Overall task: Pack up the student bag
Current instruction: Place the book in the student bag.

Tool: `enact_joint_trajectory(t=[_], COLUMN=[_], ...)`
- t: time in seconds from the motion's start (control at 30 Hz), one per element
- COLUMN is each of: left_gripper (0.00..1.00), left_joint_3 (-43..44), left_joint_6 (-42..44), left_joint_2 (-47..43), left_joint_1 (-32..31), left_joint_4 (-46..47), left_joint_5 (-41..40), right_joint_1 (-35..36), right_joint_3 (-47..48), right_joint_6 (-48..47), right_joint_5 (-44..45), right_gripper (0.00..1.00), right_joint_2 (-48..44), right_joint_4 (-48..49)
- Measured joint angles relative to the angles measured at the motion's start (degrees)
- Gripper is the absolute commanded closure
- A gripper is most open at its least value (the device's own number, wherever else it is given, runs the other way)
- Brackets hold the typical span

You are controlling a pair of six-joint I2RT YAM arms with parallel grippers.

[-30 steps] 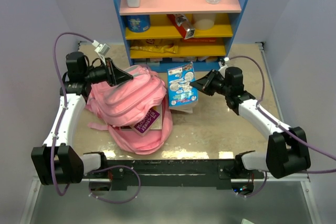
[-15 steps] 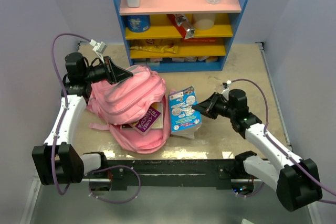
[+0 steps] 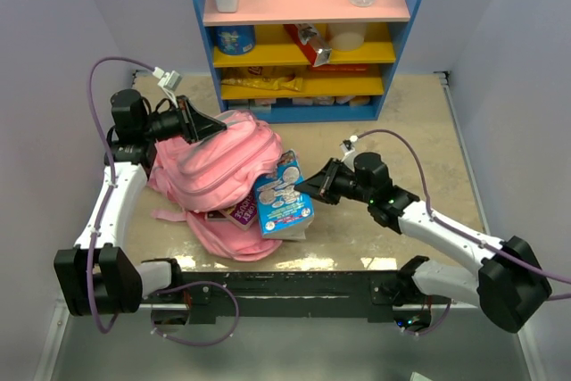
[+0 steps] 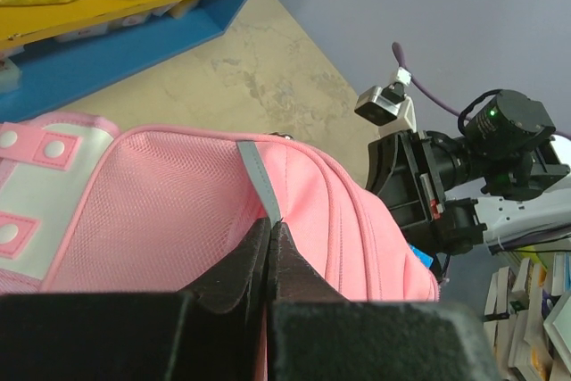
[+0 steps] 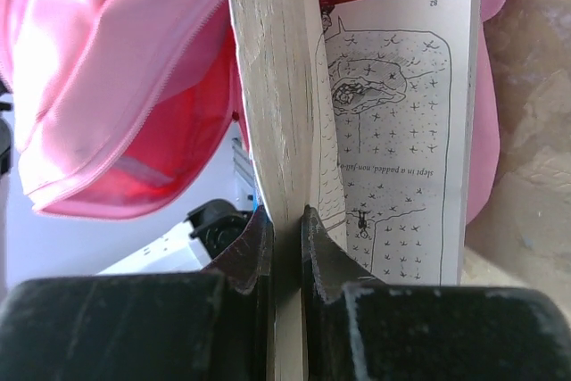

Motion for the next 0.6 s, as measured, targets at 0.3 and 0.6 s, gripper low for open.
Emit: enact_joint_trajectory(t=[0.3,0.6], left_gripper=[1.00,1.00], left_joint_3=[0.00,0.00], left_joint_6=[-0.90,-0.90], left_joint_2=[-0.72,-1.60], left_joint_1=[-1.07,-1.44], left_joint_4=[-0.33,-1.01], left_joint_5=[-0.63,-0.87], right_joint_1=[12.04,20.85], right_joint_3=[3.80,14.86], right_joint_6=[0.96,0.59], right_joint_5=[14.67,26.71], right_gripper=[1.00,1.00], right_joint_2=[10.49,22.86], right_joint_4=[3.98,6.23])
